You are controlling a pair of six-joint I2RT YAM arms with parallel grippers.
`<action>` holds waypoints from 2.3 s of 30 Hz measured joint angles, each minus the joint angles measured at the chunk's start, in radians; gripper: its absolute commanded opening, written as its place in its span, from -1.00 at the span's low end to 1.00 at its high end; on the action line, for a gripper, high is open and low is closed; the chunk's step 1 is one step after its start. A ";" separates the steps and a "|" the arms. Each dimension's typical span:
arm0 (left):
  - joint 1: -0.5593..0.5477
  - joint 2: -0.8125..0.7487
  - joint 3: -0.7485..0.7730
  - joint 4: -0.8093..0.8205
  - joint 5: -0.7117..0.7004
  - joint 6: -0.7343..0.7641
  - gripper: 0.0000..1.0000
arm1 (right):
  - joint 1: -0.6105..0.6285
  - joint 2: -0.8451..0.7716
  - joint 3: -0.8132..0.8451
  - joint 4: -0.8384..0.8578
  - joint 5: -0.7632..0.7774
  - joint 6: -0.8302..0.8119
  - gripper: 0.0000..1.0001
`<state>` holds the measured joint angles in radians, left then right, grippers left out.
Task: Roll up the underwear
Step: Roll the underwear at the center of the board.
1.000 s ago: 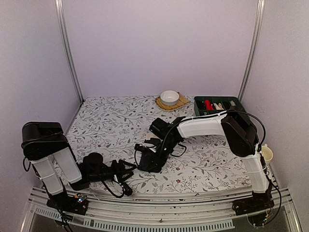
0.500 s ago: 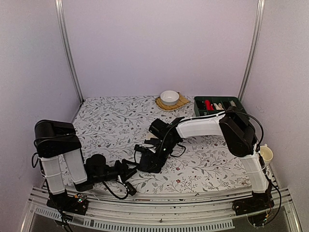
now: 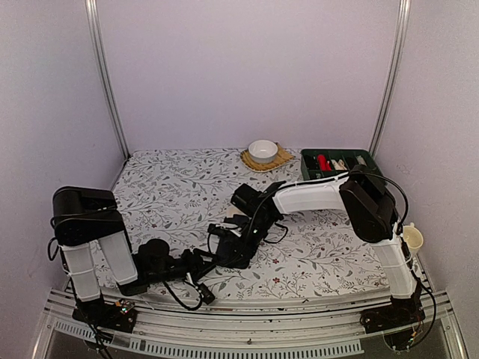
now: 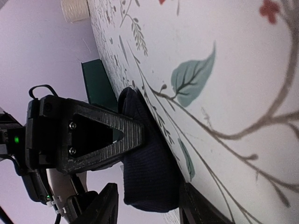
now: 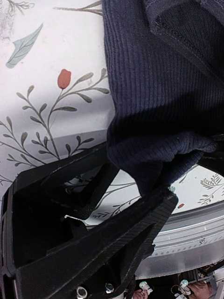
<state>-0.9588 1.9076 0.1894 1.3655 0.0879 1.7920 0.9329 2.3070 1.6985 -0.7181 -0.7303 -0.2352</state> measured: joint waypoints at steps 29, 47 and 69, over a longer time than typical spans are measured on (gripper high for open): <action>0.000 -0.206 0.150 -0.555 -0.010 -0.254 -1.00 | 0.002 -0.121 -0.101 0.048 0.092 -0.013 -0.04; 0.098 -0.285 0.402 -1.153 0.269 -0.603 -1.00 | 0.145 -0.552 -0.564 0.371 0.594 -0.036 0.17; 0.178 -0.097 0.533 -1.159 0.565 -0.928 -1.00 | 0.292 -0.647 -0.935 0.875 0.993 -0.358 0.14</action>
<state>-0.7811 1.8111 0.7223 0.2070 0.6533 0.8642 1.2251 1.6596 0.7639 0.1574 0.2626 -0.5934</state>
